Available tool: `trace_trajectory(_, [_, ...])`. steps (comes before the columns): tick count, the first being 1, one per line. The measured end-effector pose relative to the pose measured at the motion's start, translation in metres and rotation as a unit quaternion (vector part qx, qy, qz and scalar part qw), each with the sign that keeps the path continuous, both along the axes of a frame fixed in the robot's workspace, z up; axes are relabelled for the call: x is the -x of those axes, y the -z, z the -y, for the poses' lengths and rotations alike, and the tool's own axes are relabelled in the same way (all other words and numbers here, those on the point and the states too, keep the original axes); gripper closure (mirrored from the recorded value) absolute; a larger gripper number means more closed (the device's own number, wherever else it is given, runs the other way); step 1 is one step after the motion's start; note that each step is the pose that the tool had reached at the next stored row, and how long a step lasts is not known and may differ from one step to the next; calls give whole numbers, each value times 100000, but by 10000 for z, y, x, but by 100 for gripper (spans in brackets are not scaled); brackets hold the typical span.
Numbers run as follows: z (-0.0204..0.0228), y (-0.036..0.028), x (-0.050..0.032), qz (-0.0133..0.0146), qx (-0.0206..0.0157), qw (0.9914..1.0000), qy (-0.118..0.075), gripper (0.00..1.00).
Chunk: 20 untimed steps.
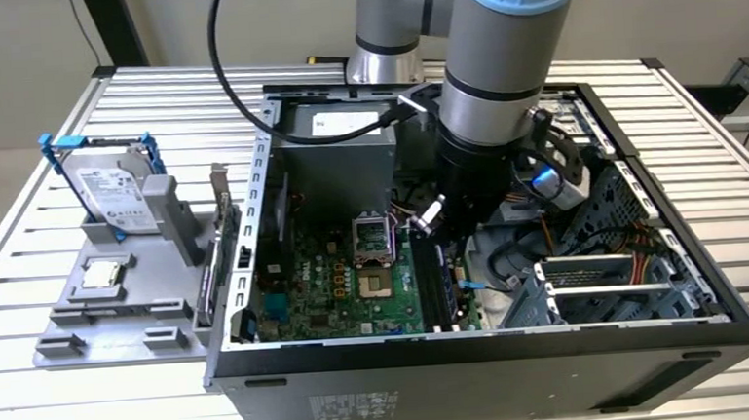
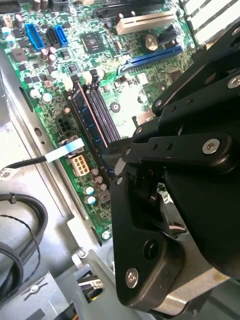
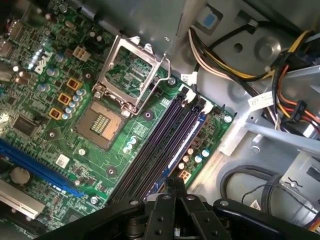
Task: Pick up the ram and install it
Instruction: 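Press down the ram until it locks into place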
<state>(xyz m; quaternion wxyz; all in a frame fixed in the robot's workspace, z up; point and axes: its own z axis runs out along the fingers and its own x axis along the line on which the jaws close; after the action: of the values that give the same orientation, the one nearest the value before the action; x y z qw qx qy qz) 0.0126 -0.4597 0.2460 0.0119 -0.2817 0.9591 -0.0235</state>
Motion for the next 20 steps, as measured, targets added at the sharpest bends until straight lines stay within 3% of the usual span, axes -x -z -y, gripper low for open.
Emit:
trace_trajectory(9, [-8,0,10,1,-3,99937,-3538,100])
trace_trajectory(20, [-11,0,19,3,-3,99722,-7447,100])
